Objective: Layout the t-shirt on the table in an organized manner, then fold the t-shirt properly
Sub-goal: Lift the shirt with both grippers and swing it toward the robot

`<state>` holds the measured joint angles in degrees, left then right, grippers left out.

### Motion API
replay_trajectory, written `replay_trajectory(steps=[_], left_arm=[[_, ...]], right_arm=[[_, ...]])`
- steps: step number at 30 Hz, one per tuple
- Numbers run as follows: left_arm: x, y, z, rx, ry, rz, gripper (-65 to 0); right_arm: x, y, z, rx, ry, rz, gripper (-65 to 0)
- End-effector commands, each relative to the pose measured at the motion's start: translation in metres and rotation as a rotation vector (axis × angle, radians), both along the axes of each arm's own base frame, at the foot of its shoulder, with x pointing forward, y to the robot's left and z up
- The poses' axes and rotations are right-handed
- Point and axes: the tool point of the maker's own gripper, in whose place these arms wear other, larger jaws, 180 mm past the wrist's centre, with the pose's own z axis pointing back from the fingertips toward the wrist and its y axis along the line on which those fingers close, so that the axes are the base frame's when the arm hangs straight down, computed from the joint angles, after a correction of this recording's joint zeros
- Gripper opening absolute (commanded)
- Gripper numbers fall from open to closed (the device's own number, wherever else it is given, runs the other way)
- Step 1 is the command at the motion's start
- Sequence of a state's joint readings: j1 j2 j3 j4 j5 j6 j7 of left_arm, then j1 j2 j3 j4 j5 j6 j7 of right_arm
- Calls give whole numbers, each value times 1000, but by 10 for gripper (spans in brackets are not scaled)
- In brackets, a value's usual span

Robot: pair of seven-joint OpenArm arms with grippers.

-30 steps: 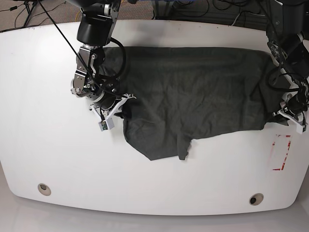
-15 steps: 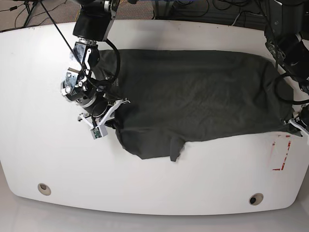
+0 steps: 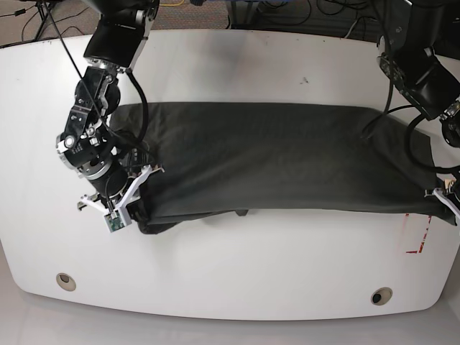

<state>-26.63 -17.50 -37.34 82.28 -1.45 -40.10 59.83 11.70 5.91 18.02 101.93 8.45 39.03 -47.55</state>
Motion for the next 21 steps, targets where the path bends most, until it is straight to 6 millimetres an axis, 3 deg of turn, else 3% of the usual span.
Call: replay_trajectory(steps=[1,7,11,21], left_arm=[[15,-7,59,60,-150,-14,-631],[17,-22,127,127,-278,7,-629],[17,-27,176,144,-357,42,-629],[17,-42,288,199,-530,50,-629]], right_arm=[[17,-9,40,-17,-110,-2,-642],[41,-28,97,-77,-234,-18,-639],[56,-46,150,-129,-341,-43,-637],[62,-91,273,-279,-508,-150,-637]])
